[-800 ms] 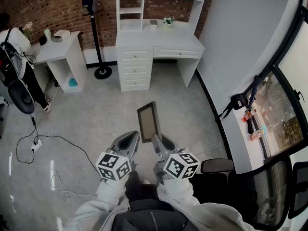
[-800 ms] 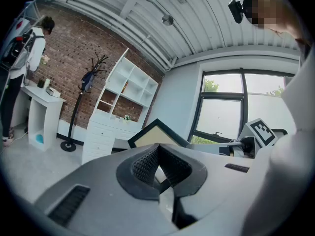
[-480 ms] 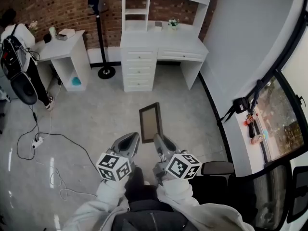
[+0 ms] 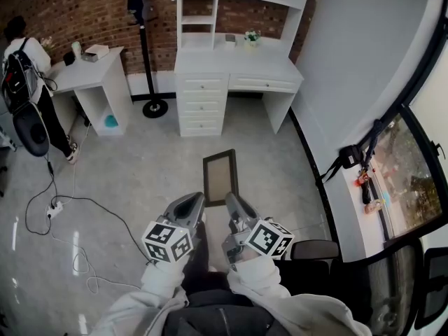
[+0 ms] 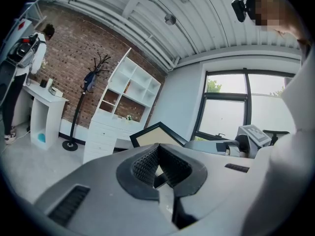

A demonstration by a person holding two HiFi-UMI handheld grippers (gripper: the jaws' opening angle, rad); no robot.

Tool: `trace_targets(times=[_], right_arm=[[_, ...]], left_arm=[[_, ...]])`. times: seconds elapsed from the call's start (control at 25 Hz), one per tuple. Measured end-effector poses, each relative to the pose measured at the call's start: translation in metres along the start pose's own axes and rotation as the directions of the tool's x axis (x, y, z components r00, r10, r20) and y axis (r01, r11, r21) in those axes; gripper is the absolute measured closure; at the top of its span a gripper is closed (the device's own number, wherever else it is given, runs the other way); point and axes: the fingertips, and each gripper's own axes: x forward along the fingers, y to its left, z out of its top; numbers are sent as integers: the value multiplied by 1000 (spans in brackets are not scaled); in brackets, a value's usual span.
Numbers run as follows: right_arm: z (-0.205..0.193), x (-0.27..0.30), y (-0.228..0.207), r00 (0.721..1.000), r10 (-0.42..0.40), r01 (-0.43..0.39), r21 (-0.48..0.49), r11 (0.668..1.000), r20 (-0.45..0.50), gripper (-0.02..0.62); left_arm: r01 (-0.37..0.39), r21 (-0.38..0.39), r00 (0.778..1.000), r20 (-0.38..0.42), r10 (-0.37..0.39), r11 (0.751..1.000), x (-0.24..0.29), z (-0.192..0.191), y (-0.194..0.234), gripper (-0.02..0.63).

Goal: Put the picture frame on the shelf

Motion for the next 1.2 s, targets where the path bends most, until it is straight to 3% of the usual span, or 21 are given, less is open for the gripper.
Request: trace_targets(times=[0.36,0.6,1.2], right_arm=[[21,41,-17,1000,-1,1,-14,1000,-3,528],[37,80,-33,999,-38,33,-132,991,-36,528],[78,219,-51,994,-54,30,-232,972,-94,528]], left_arm=[[2,-13,1000,11,-1,1000,40,12,28,603],[2,-19,1000,9,-2,1000,78,23,54,603],[-4,-8,1000,21,4,1000,169,93,149,603]])
